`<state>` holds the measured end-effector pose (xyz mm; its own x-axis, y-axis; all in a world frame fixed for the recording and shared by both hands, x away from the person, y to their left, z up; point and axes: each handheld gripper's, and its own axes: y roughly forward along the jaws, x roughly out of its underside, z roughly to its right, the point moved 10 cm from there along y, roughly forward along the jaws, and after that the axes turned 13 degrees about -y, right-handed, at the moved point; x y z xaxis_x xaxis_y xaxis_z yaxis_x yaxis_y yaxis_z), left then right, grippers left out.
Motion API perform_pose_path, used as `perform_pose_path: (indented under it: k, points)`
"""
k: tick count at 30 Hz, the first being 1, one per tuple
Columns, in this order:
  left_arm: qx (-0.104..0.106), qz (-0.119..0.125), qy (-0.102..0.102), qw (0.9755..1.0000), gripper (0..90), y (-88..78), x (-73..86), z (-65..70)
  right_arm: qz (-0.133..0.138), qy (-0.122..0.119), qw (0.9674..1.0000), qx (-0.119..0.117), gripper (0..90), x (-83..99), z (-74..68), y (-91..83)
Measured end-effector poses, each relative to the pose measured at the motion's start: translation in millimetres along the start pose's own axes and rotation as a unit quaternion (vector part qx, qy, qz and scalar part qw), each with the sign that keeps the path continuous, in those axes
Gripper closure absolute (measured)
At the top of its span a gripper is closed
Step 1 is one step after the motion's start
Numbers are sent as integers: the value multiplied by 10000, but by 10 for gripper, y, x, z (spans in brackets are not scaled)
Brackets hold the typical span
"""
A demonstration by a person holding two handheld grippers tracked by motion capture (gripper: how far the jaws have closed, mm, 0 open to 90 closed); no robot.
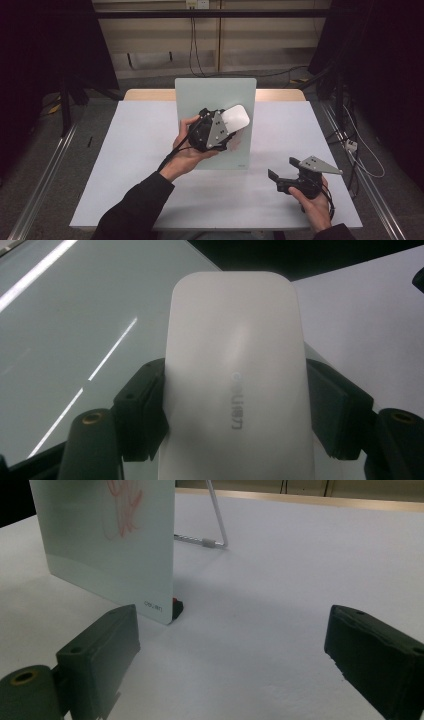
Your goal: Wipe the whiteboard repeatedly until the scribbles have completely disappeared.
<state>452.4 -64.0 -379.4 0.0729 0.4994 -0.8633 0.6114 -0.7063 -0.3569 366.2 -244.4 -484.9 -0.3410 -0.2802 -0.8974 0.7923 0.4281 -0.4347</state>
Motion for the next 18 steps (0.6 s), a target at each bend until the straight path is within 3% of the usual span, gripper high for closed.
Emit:
perform_pose_path:
  k: [3,6,11,18]
  points:
    - [74,-7,10,10000,311,18,27,49,2,-7,10000,10,74,-2,0,0]
    - [131,-125,148,9997,311,25,67,91,2,-8,10000,0,74,-1,1,1]
    - [190,-124,143,9996,311,40,93,133,2,-9,10000,-1,74,-1,-1,2]
    - [120,-103,158,9998,311,-3,42,32,7,-3,10000,-6,74,-2,0,-1]
